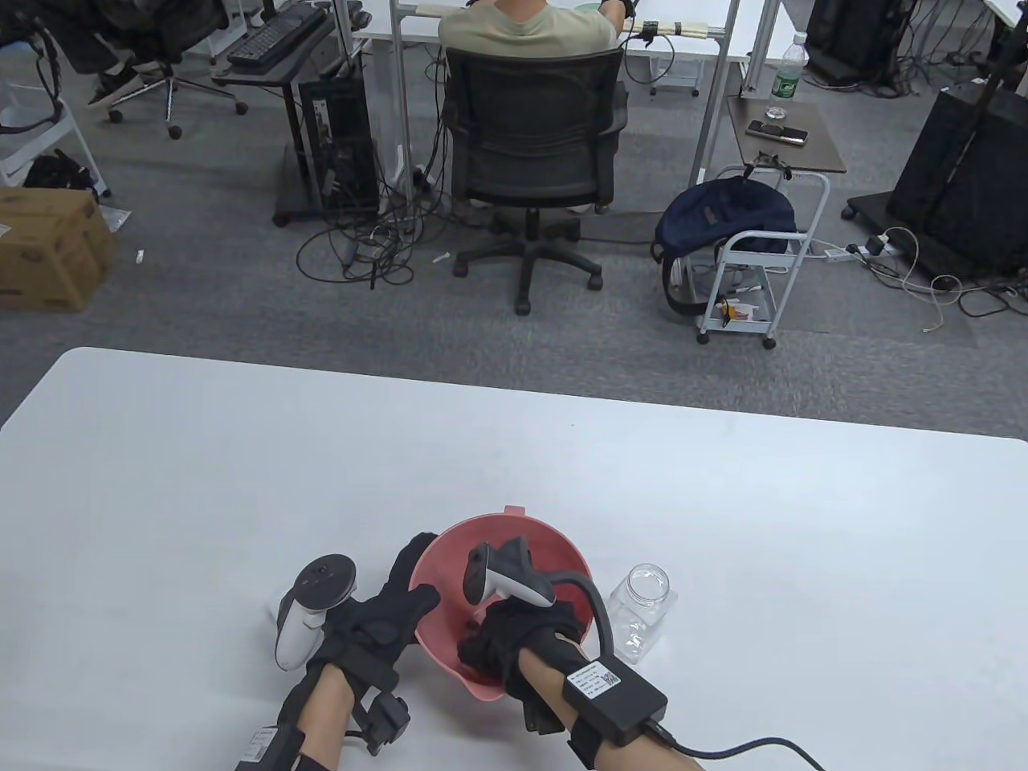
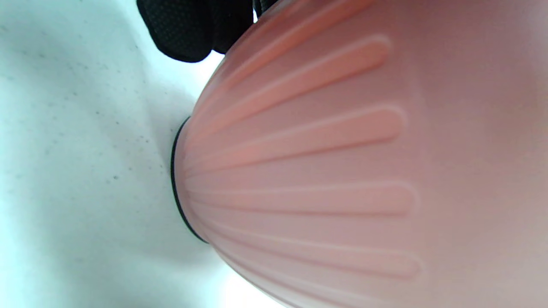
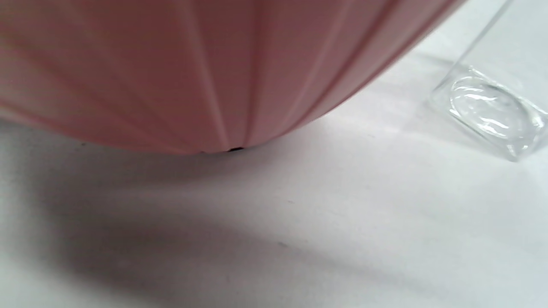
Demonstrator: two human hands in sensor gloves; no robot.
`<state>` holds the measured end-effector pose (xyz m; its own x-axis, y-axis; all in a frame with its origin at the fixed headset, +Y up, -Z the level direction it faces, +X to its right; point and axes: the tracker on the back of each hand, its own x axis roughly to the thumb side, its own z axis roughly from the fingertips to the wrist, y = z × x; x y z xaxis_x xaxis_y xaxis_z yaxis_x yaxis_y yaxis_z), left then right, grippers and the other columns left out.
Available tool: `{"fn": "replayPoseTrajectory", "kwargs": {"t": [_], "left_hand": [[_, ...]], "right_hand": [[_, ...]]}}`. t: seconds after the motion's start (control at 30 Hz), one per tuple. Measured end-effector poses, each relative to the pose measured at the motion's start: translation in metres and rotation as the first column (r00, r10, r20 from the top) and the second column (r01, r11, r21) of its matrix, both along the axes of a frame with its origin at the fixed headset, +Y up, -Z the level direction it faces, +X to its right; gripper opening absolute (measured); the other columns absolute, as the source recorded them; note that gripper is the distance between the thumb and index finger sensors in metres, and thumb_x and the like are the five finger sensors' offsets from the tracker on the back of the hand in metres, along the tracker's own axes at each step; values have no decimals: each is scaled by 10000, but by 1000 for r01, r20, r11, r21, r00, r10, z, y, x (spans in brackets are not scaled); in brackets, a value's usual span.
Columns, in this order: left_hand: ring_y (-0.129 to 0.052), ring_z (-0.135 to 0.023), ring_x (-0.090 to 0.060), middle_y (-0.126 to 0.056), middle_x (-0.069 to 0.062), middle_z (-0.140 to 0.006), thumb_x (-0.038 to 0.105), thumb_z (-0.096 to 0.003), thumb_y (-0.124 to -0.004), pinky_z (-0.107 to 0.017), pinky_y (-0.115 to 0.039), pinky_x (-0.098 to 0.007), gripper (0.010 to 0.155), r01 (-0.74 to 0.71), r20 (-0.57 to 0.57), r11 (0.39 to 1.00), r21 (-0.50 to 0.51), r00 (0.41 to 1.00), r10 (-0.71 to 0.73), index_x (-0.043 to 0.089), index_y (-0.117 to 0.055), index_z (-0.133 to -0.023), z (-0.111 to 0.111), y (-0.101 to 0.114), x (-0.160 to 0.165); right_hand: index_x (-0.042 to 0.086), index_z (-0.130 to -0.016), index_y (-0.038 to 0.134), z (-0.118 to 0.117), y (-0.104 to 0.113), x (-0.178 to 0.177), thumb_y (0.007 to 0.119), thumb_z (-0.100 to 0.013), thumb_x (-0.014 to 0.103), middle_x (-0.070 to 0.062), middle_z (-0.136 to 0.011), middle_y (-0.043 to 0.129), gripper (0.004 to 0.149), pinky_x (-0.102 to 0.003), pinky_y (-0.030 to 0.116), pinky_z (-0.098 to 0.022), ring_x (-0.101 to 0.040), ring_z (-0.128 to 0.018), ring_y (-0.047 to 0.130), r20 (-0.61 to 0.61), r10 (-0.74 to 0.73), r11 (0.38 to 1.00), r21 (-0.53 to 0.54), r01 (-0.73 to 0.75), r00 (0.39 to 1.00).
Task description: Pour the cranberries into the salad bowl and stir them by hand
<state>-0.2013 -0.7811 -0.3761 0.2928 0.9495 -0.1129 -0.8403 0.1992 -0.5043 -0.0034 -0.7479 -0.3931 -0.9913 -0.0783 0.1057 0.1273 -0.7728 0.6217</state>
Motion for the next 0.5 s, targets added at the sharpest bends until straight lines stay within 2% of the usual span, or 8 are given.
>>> {"fn": "replayPoseTrajectory", "kwargs": {"t": [0.1,0.3,0.5], "left_hand": [[-533,-1116,-421,-351,-57,-1282,582,-610,-573,-774,-628,-516,703,0,3,1000,-1,1000,0,522,-109,-1134,0,0,0],[-529,-1115,-423,-349,-58,-1281,582,-608,-576,-774,-627,-517,705,-6,8,1000,-5,1000,6,522,-109,-1133,0,0,0],[-529,-1115,-422,-346,-60,-1281,582,-606,-580,-774,-625,-518,710,-6,12,1000,-7,1000,7,520,-108,-1133,0,0,0]], "right_hand": [[345,-904,836,0,-4,1,720,-480,809,49,-838,929,639,-152,903,-304,48,-505,979,-4,-30,999,-39,30,1000],[494,-883,805,1,-3,-2,700,-446,809,176,-843,936,548,-137,900,-352,84,-534,969,-23,-1,998,-58,0,1000],[626,-879,724,2,-2,-2,689,-432,792,324,-865,904,478,-128,909,-476,132,-680,946,-33,-2,996,-91,-1,999]]}}
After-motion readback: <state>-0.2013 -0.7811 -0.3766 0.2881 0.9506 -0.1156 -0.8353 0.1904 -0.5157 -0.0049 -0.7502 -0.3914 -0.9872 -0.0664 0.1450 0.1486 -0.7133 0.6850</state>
